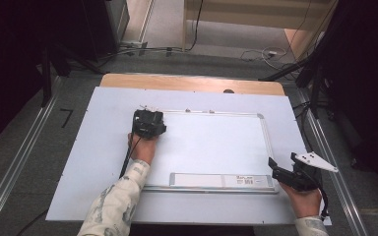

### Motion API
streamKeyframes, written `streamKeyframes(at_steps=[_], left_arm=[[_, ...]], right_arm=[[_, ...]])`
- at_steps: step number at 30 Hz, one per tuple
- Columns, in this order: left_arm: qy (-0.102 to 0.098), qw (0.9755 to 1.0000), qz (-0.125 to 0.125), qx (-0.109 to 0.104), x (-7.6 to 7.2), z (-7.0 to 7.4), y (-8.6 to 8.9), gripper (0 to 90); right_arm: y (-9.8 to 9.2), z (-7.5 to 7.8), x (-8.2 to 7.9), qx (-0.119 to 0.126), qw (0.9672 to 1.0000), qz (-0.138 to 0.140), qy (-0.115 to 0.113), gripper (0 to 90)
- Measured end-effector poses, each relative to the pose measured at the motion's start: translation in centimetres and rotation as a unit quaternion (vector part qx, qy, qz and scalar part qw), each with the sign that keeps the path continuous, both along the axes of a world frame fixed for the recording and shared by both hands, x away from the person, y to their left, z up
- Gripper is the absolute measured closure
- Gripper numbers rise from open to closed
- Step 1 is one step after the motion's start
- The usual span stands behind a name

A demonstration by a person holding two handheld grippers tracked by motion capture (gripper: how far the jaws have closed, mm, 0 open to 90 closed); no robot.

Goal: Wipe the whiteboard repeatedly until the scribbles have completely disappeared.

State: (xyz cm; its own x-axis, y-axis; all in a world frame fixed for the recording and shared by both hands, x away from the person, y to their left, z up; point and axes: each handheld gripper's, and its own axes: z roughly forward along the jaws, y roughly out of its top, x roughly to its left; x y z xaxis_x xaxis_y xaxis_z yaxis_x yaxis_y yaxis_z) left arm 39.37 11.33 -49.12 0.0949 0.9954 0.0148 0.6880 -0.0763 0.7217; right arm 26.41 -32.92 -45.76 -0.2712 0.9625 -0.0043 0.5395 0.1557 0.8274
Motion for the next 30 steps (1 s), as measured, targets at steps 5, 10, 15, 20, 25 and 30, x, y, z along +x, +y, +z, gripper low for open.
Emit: streamKeyframes(at_steps=[5,10,15,20,25,30], left_arm=[[0.001,0.9998,-0.021,-0.001,0.4,0.0,-1.6,40.8],[-0.001,0.9985,-0.054,0.0,0.4,0.0,-4.1,40.8],[-0.002,0.9977,-0.068,-0.001,0.8,0.0,-5.3,40.8],[-0.002,0.9986,-0.053,0.002,1.6,0.0,-3.4,40.8],[0.004,0.9995,-0.031,-0.001,2.1,0.1,-0.5,40.8],[0.004,1.0,-0.008,-0.002,1.7,0.1,0.6,40.9]], right_arm=[[0.2,0.0,0.1,-0.001,1.0,0.003,-0.001,15.7],[0.3,0.0,0.3,-0.002,1.0,0.005,-0.001,15.7],[0.3,0.0,0.3,-0.002,1.0,0.006,0.0,15.7],[0.4,0.0,0.1,-0.002,1.0,0.006,-0.001,15.7],[0.1,-0.1,0.1,-0.003,1.0,0.004,0.001,15.7],[0.2,-0.1,0.1,-0.004,1.0,0.004,0.0,15.7]])
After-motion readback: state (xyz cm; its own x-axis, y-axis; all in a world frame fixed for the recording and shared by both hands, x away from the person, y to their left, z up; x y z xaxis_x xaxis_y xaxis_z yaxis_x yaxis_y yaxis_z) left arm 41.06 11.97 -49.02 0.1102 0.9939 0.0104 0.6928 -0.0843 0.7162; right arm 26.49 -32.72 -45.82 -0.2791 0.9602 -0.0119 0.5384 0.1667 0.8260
